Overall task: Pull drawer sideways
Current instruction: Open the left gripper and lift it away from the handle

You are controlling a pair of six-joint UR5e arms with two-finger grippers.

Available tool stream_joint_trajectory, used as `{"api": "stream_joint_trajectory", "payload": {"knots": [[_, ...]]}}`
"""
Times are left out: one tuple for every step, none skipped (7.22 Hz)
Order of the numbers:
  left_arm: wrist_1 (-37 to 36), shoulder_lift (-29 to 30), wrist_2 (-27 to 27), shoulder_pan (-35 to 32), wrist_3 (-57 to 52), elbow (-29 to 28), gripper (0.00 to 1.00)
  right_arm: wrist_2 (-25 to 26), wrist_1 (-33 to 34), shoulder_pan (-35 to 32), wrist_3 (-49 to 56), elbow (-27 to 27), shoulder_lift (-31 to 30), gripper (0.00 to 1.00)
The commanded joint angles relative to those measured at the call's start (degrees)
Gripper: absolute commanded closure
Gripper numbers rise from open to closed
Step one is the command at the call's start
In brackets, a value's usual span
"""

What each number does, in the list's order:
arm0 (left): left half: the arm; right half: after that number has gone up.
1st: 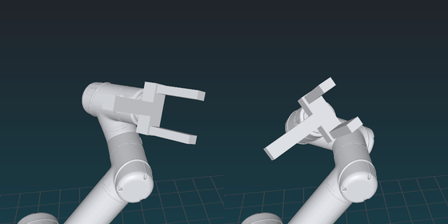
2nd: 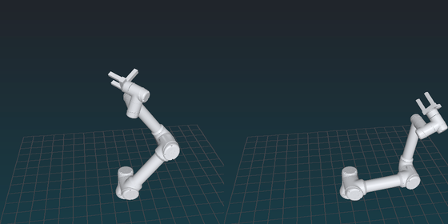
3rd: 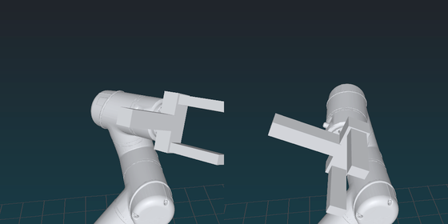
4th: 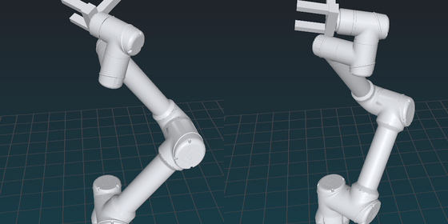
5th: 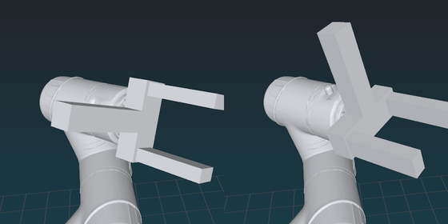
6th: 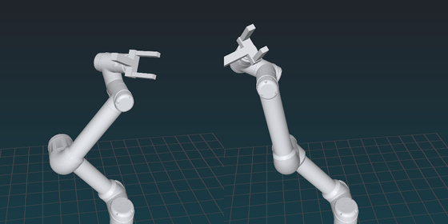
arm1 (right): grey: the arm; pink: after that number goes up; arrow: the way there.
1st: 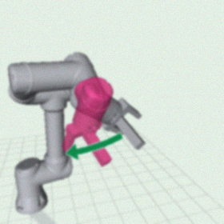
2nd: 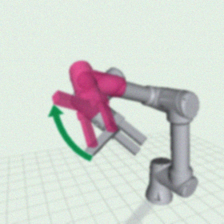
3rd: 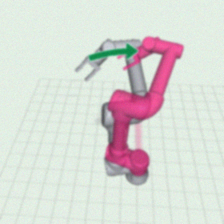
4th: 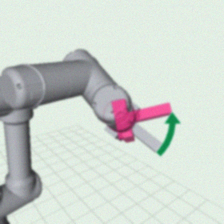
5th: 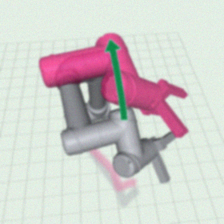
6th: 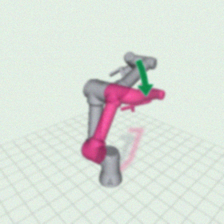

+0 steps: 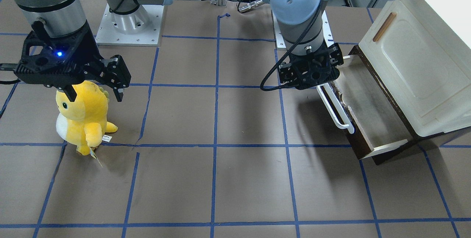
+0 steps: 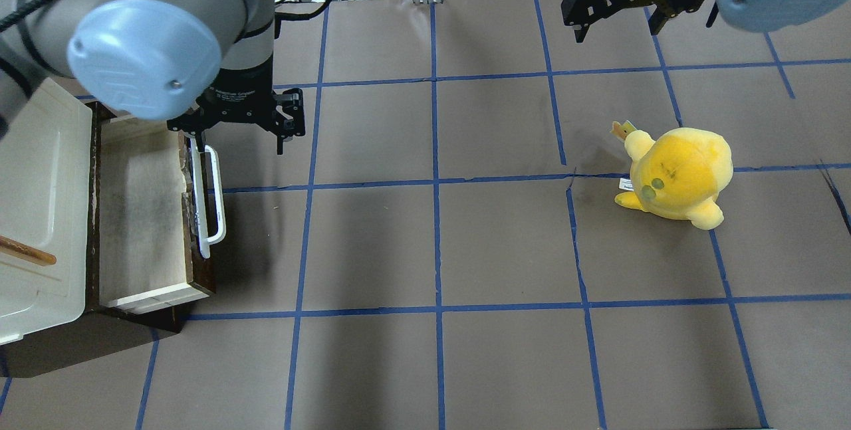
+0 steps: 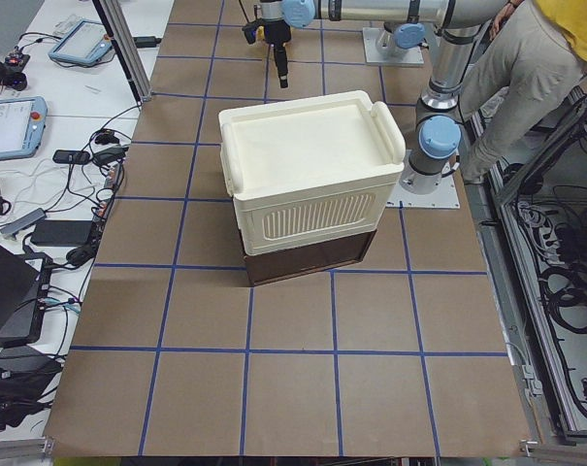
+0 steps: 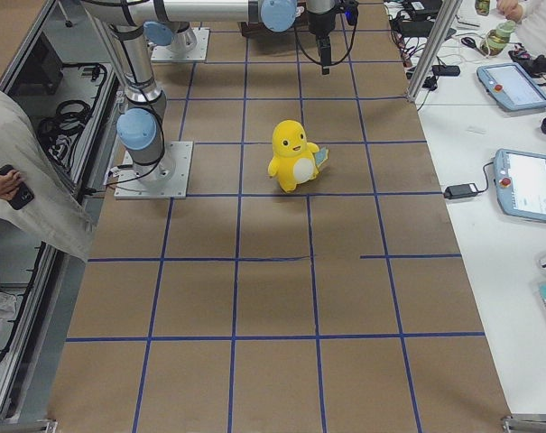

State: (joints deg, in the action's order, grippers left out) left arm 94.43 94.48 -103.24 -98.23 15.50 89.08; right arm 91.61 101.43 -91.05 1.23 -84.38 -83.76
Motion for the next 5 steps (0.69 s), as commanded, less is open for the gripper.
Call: {"api": "stream_joint_trajectory", "payload": {"knots": [[-2.13,-4.9,9.44,4.26,-6.43,-0.84,0.0,0.06,0.0,0.0,0.0,0.0,0.0,0.0],[-6.06,-5.61,9.54,4.79,-7.06,-0.84,0.0,0.06,0.0,0.0,0.0,0.0,0.0,0.0],[-8.8,-5.8,9.55,5.15,-7.41,0.38,0.0,0.06,0.0,0.0,0.0,0.0,0.0,0.0],[-9.35,-5.54,10.5,5.59,-7.5,0.74,0.0,0.06,0.0,0.0,0.0,0.0,0.0,0.0],[-9.27,-5.53,12.08,6.29,-7.59,0.39,0.0,0.06,0.0,0.0,0.0,0.0,0.0,0.0]]}}
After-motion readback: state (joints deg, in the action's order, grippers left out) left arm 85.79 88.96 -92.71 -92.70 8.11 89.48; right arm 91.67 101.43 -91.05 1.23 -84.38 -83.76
